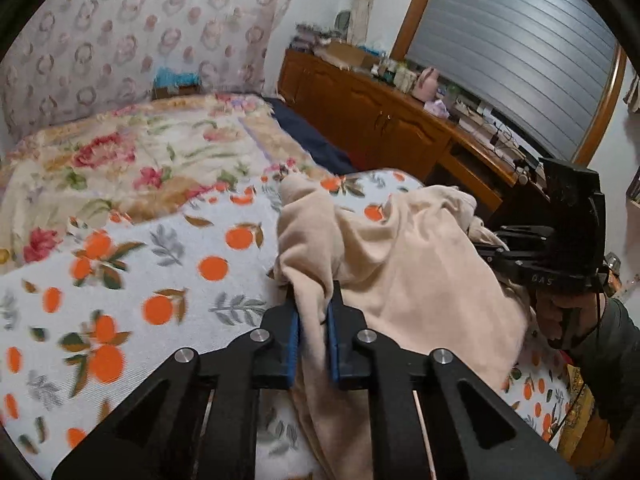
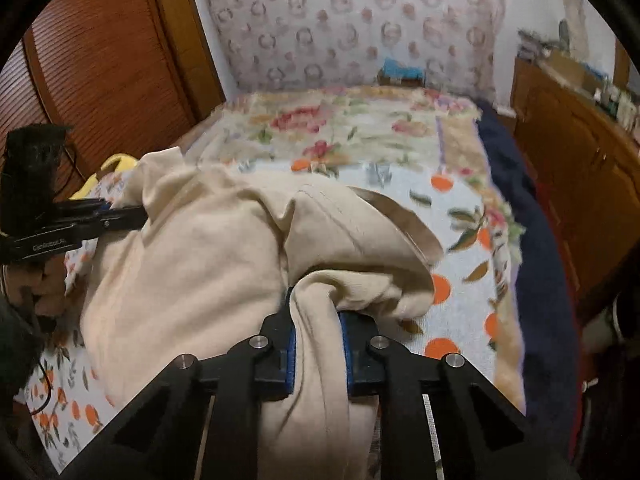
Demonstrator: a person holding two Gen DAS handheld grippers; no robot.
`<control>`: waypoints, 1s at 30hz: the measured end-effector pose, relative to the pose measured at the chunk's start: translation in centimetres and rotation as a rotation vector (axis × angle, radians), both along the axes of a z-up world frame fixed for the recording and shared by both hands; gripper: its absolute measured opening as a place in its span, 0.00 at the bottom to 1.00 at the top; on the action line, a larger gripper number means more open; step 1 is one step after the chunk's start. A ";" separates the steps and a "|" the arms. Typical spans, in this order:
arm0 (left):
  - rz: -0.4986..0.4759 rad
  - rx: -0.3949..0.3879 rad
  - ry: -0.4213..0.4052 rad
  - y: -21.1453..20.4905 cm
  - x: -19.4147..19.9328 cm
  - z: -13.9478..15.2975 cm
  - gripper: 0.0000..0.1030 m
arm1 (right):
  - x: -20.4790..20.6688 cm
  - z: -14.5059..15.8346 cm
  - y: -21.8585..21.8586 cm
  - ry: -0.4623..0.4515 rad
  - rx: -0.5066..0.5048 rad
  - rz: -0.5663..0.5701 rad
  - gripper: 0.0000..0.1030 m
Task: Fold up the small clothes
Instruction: 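Grasp the folded shirt with the left gripper while the right gripper grasps it too, then lift the folded shirt with both grippers toward the yellow plush toy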
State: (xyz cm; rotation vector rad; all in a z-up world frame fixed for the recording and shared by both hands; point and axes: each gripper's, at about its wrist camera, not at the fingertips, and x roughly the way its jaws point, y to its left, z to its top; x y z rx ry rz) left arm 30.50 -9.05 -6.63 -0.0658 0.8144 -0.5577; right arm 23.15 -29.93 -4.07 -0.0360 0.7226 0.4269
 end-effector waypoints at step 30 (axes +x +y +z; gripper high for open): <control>0.738 -0.032 -0.148 28.1 -17.3 -0.3 0.12 | 10.9 7.8 35.3 -0.340 -0.208 0.639 0.15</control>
